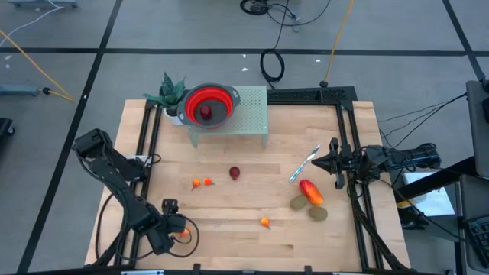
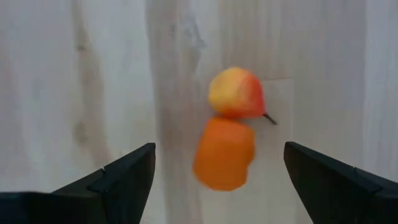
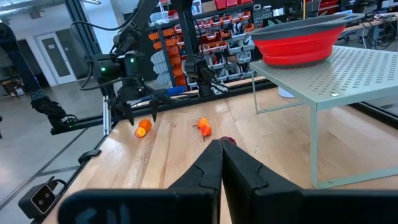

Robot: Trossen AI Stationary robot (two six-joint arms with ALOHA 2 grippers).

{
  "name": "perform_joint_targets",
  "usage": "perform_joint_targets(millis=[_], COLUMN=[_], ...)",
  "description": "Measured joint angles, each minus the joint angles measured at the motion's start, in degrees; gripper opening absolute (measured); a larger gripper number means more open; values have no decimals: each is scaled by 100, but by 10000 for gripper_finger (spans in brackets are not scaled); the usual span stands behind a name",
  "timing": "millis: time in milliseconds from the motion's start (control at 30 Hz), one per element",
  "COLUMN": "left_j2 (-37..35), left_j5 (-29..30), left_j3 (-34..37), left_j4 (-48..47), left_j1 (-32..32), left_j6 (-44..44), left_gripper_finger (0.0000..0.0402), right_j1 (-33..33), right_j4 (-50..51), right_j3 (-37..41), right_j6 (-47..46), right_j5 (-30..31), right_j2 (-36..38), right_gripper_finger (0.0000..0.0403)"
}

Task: Pick & Place Fruit
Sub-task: Put the orange into the red strainer bowl on the shelf

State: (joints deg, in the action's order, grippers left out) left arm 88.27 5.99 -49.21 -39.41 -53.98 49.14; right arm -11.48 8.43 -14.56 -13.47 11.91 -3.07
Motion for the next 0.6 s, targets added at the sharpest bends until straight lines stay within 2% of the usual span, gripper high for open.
perform_joint_targets(millis=[367, 600], left_j2=[0, 0], left_j5=[-23, -6], left_j3=[365, 424], left_j4=[326, 455], left_j1=[0, 0], left_j6=[-171, -377], left_gripper_finger=[351, 311], right_j1=[1, 1], right_j4=[0, 0], right_j3=[-1, -1], right_j6=[0, 0], right_j5=[-1, 1], right_j2=[0, 0], right_gripper_finger=[0, 0])
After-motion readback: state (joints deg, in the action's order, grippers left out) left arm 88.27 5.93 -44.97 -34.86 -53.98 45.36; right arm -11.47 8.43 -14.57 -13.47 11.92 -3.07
